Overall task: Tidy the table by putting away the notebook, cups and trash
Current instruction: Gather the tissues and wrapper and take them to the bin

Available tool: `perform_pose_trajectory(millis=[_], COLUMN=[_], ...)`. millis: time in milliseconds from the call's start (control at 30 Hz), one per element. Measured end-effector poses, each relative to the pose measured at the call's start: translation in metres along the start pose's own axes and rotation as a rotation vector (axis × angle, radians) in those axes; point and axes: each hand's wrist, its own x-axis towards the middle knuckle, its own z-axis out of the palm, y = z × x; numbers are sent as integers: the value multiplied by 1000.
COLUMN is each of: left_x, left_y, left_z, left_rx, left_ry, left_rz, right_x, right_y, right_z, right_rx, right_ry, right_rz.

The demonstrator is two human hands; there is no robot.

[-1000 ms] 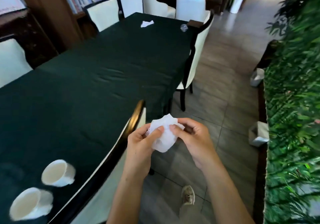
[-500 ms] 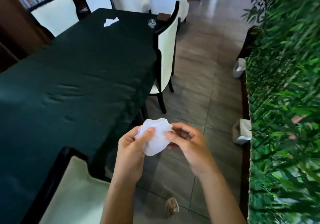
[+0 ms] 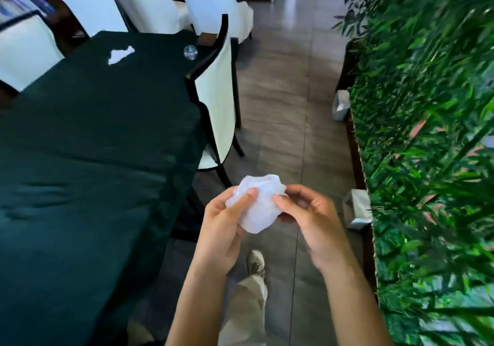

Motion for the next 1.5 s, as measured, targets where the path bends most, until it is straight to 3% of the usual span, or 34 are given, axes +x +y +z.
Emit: perform_pose_trajectory(millis=[300,667,1100,1500], left_x=[162,304,462,638], left_y=[33,67,74,123], left_z=[47,106,168,231], left_rx=[14,-13,-24,-43], left_ry=[-20,-193,-119,40], left_rz=[4,-43,-48,9], right_x=[149,280,451,657], right_y=[-48,-98,-127,-207], right_z=[-11,-38,-86,-105], right_rx=[-8,20,-23,-41], right_ry=[74,182,145,-37], right_rz=[-42,-68,-68,-81])
